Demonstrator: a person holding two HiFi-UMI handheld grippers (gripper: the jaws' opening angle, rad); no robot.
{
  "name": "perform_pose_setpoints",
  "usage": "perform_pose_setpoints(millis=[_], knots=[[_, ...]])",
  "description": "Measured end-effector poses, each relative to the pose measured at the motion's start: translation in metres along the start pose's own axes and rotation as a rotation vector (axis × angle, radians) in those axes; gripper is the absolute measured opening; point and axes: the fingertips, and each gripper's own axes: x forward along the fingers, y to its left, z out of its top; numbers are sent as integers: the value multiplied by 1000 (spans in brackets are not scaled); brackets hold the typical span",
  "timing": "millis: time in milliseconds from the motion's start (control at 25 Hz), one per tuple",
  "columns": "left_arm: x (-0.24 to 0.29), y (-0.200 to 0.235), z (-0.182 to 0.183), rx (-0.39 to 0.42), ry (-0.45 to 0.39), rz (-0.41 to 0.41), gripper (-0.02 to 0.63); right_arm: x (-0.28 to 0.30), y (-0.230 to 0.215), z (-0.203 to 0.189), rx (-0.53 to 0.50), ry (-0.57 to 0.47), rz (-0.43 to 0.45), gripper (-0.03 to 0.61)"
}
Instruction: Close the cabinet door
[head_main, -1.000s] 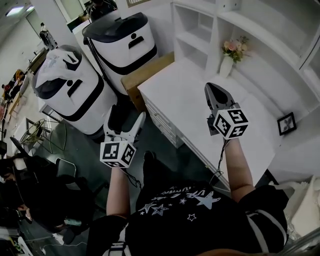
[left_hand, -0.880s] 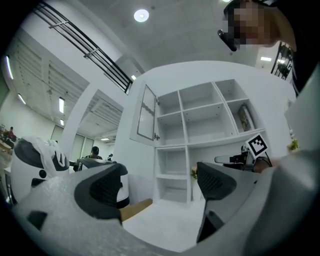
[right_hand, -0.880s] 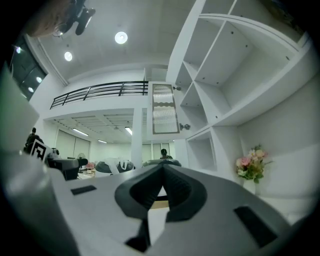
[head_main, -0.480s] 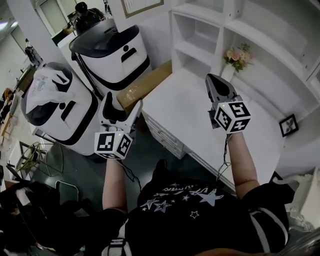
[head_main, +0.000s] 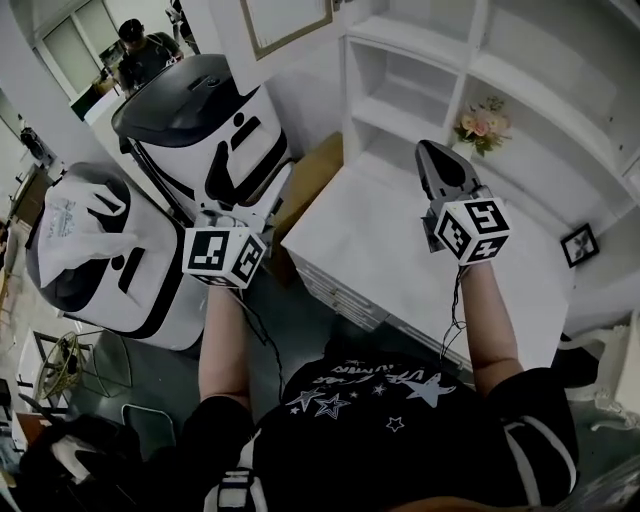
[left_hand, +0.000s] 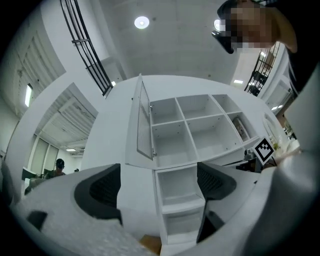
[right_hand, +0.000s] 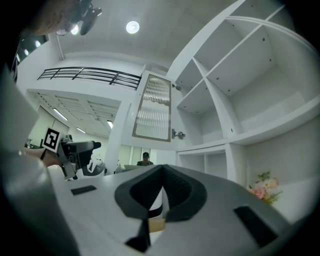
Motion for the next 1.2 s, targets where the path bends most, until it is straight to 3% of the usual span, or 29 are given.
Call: perform_pose_setpoints(millis=[360,600,640,720,840,1200], knots=[[68,51,2,10,-46,-90,474,39,-11,9,-23,-26,-103,5],[102,62,5,-13,-97,-182,472,55,-10,1,-21,-18,-157,5],[105,61,7,-10,-105,-197,467,55,-11,-1,-19,-16,-167,5],[111,59,10,14,-121,-213,377,54,-15,-2,-19,-10,-186,5],[114,56,15,33,-135,-196,346,49,-24,-2,-28,0,-205,5],[115,51,17,-33,-93,-104,272,27,-54,0,-24,-2,-211,5]])
